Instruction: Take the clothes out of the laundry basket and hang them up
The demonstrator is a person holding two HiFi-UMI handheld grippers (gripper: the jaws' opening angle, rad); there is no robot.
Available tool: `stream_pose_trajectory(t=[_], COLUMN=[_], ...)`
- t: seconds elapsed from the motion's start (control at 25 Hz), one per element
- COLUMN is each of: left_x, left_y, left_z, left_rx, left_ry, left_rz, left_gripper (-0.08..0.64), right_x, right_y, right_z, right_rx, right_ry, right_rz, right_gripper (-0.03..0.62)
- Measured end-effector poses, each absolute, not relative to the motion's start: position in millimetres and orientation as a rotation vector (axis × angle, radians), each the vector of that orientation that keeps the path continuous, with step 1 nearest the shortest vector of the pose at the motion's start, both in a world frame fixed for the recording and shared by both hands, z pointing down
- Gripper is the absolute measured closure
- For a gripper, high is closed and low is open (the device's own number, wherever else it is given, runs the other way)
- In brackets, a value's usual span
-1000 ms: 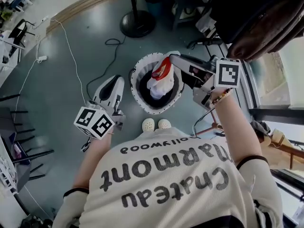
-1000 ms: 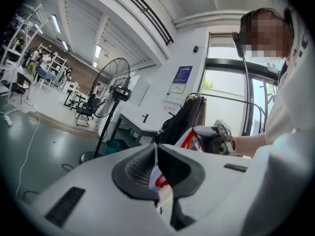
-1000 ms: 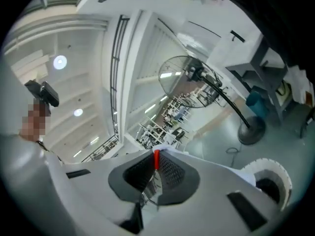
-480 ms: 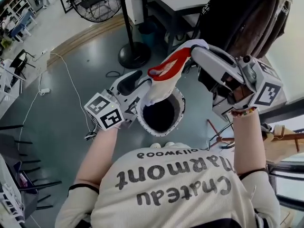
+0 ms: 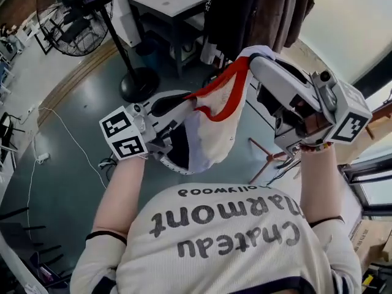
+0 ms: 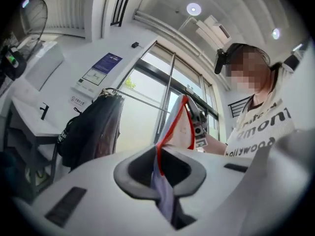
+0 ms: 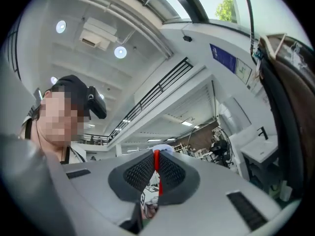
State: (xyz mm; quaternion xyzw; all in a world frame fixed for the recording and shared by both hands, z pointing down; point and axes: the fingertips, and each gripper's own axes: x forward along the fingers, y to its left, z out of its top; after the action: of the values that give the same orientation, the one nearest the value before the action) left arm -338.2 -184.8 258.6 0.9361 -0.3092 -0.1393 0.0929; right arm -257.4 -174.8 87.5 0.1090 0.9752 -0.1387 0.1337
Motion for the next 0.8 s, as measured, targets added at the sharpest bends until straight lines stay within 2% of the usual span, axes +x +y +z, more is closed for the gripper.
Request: stream_pose_trajectory(t=[0.32, 0.56, 0.8], left_x=[-296, -205, -98], left_y=[-166, -126, -94], left_z=[168, 93, 41], left_rx=[2.859, 3.060, 3.108], left_ry=[-1.034, -1.195, -1.060], left_rz=[-0.539, -0.528, -0.616], left_gripper=[0.538, 0.538, 0.538], right_x=[-134, -22, 88], right_y=[-141, -80, -24], right_z=[51, 21, 4], right_rx=[0.081, -0.018, -0.217], right_ry=[2.759, 2.672, 2.648], right_rz=[-0.279, -0.130, 0.014], right_gripper=[0.558, 0.558, 0.557])
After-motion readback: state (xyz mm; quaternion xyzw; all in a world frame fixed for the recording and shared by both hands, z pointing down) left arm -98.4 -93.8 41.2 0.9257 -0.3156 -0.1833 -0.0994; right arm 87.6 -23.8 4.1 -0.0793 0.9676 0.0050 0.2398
